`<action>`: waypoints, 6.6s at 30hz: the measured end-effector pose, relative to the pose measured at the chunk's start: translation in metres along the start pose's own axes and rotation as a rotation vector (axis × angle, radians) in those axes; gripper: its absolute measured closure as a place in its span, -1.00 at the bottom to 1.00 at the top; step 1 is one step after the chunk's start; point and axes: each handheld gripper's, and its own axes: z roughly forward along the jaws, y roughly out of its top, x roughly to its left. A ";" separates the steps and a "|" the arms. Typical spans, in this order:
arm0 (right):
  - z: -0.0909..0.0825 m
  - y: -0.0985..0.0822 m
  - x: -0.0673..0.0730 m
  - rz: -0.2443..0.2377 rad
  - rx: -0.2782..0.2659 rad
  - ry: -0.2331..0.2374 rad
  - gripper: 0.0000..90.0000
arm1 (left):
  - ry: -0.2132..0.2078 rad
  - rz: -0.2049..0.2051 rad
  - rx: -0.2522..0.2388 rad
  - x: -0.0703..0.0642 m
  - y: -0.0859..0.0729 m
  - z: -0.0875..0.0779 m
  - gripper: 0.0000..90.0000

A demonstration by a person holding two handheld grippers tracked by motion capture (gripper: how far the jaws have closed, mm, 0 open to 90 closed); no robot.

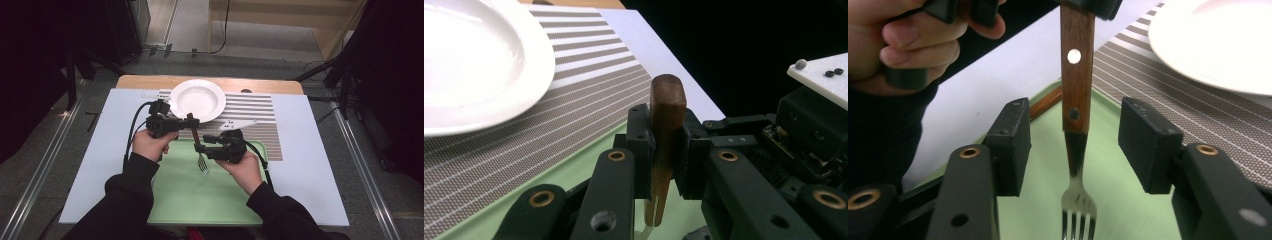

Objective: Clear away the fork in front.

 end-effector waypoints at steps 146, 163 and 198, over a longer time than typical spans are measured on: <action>-0.131 -0.098 -0.032 0.013 -0.011 -0.135 -0.41 | 0.134 0.013 0.138 0.055 -0.068 -0.016 0.56; -0.131 -0.098 -0.031 0.009 -0.019 -0.131 -0.41 | 0.188 0.060 0.187 0.070 -0.078 -0.005 0.05; -0.130 -0.098 -0.030 -0.002 -0.011 -0.133 -0.41 | 0.246 0.192 0.139 0.067 -0.076 -0.010 -0.59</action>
